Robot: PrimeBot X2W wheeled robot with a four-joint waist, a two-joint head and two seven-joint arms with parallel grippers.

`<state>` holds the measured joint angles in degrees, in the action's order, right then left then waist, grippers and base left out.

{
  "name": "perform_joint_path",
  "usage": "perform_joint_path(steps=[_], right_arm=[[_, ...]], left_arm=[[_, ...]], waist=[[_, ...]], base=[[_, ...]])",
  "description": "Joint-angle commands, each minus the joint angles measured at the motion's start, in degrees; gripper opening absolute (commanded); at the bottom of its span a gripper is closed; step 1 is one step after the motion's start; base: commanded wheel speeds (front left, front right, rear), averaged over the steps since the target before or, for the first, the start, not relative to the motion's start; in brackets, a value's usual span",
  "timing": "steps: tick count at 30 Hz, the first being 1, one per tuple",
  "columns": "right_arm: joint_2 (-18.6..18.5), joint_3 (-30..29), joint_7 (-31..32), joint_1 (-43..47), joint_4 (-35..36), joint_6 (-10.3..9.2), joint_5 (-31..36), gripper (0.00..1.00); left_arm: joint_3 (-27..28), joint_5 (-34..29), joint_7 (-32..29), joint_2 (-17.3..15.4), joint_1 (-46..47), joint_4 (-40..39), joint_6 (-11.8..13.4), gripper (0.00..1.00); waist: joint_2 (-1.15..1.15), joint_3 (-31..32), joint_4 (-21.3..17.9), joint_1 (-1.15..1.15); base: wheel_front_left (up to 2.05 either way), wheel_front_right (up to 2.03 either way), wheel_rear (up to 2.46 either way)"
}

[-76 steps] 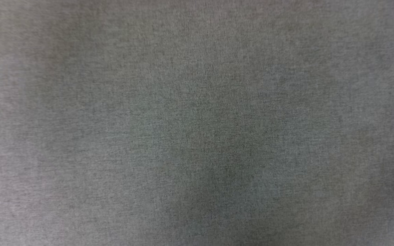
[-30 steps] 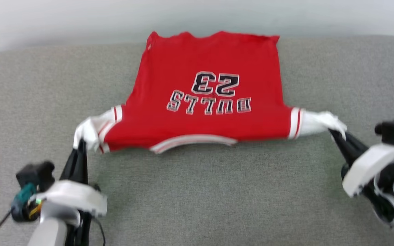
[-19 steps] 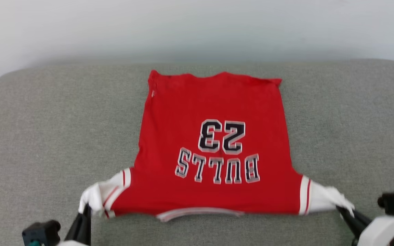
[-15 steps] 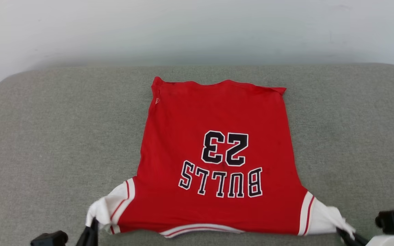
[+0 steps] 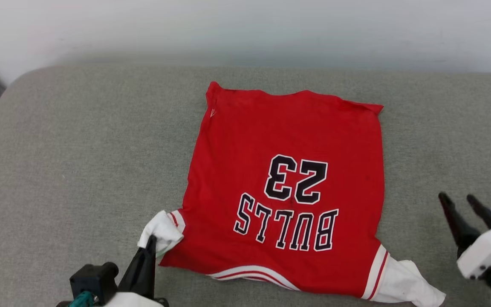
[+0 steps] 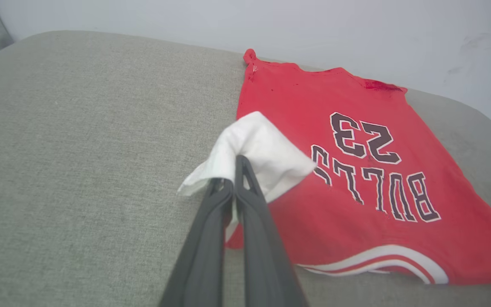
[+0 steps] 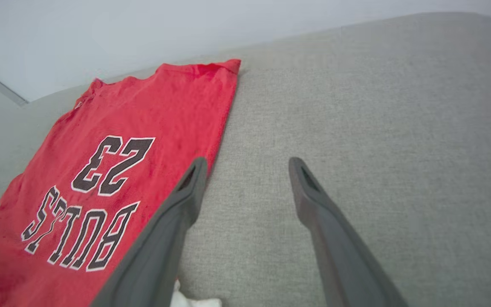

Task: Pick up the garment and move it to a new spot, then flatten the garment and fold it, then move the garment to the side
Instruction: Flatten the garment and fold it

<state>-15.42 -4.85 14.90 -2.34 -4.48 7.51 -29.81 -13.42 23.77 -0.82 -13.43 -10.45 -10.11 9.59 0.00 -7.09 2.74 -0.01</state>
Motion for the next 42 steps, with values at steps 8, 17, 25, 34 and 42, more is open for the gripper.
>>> perform_joint_path(steps=[8,17,25,34,42], right_arm=[[-5.4,-0.5,6.1,-22.2,-15.5,-0.04,-0.6,1.00],[-12.1,4.8,21.6,-41.6,-25.8,-0.03,-1.0,1.00],[-13.3,8.3,28.5,-48.1,-31.7,-0.04,-1.5,1.00],[-12.1,9.5,35.1,-46.8,-37.3,-0.05,-1.7,0.00],[-17.9,19.0,32.8,-45.6,-26.4,-0.04,0.1,0.00]], left_arm=[[-2.9,-2.7,2.2,1.9,6.7,-4.2,-0.4,0.00],[-6.8,-3.5,6.8,5.9,13.8,-2.7,-2.5,0.00],[-8.7,-3.0,9.5,7.5,17.4,0.9,-4.0,0.00],[-8.3,-2.1,10.6,7.1,17.9,4.4,-4.6,0.00],[-5.3,-0.3,9.8,4.5,14.5,7.8,-3.3,0.00]], waist=[[0.00,-9.6,5.9,0.01],[0.00,-18.5,12.7,0.01],[0.00,-22.2,15.0,0.01],[0.00,-20.7,14.8,0.01],[0.00,-13.0,10.4,0.01]], base=[[0.00,0.00,0.00],[0.00,0.00,0.00],[0.00,0.00,0.00],[0.00,0.00,0.00],[0.00,0.00,0.00]])
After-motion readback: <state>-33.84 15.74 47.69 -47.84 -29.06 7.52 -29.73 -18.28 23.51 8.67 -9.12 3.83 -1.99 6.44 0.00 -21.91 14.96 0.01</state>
